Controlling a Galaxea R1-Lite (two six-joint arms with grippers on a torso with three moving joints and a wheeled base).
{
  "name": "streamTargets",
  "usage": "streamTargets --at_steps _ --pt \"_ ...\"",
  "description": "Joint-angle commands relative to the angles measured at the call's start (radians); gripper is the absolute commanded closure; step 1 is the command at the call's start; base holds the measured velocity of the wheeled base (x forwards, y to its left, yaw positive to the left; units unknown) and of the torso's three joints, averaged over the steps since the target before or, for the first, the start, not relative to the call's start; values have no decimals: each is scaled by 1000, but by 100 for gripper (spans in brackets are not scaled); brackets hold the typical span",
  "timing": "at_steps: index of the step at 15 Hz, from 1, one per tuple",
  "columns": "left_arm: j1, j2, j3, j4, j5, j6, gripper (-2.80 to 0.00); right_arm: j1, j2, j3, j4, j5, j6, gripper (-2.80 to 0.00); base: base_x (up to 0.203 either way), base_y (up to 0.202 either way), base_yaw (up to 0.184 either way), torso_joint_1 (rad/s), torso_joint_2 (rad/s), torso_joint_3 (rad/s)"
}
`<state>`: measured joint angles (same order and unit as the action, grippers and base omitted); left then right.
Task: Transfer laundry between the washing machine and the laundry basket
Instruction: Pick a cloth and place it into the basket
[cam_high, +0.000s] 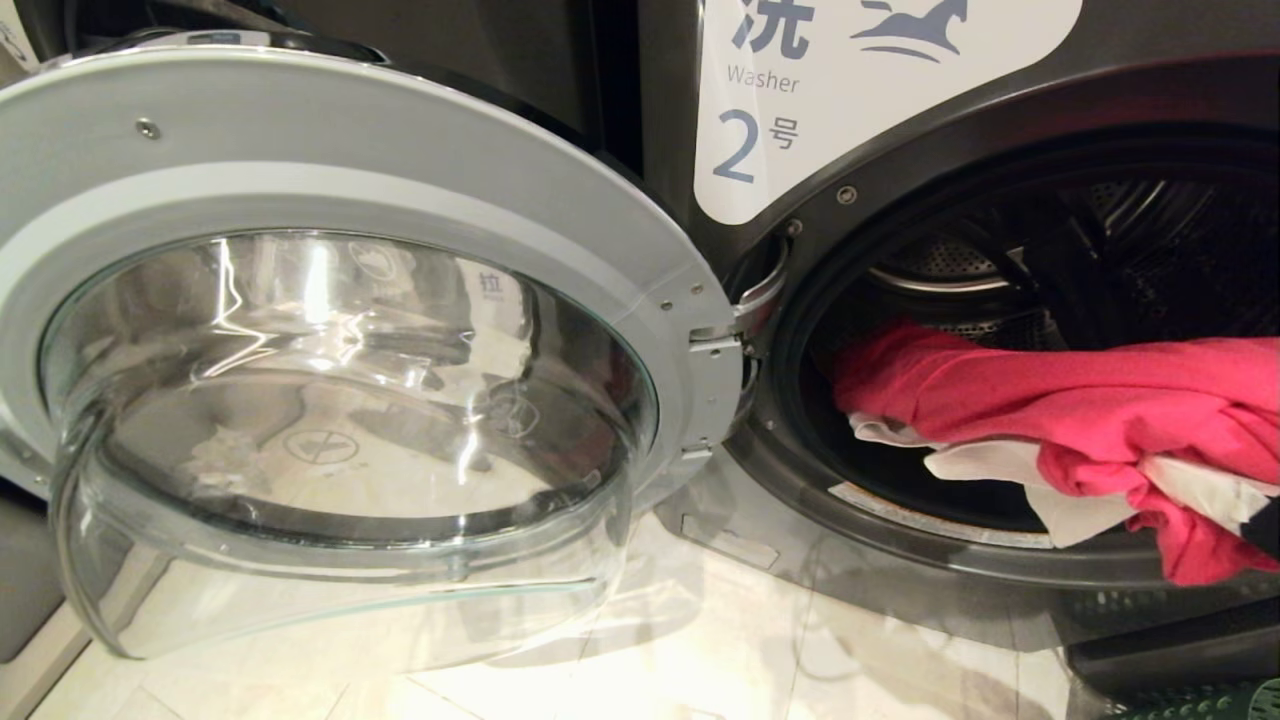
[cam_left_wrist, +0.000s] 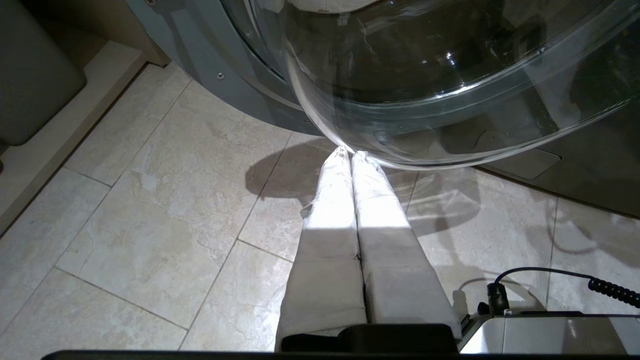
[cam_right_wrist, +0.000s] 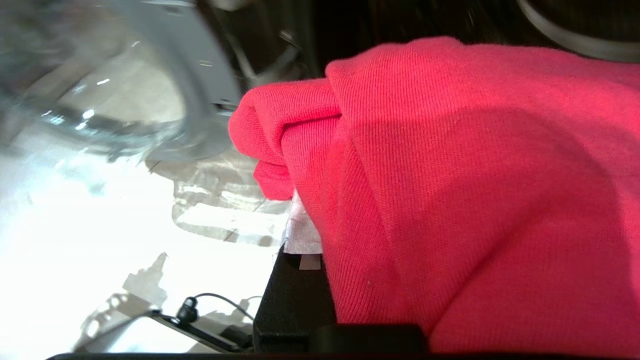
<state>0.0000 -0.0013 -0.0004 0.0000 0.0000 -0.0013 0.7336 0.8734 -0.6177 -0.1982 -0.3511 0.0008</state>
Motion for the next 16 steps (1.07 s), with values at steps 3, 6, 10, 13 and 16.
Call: streamTargets --at_steps 3,6,10,13,16 --pt "0 1 0 0 0 0 0 148 -139 6 6 -2 -118 0 0 0 0 0 0 0" --pt "0 1 0 0 0 0 0 239 -181 -16 56 -12 -130 0 0 0 0 0 0 0" --pt "0 1 0 0 0 0 0 327 -186 -92 57 -66 -160 0 0 0 0 0 0 0" --pt "0 1 -1 0 0 0 0 348 -169 -184 57 -67 -160 0 0 0 0 0 0 0" --pt "0 1 0 0 0 0 0 353 -104 -323 58 -66 -174 0 0 0 0 0 0 0"
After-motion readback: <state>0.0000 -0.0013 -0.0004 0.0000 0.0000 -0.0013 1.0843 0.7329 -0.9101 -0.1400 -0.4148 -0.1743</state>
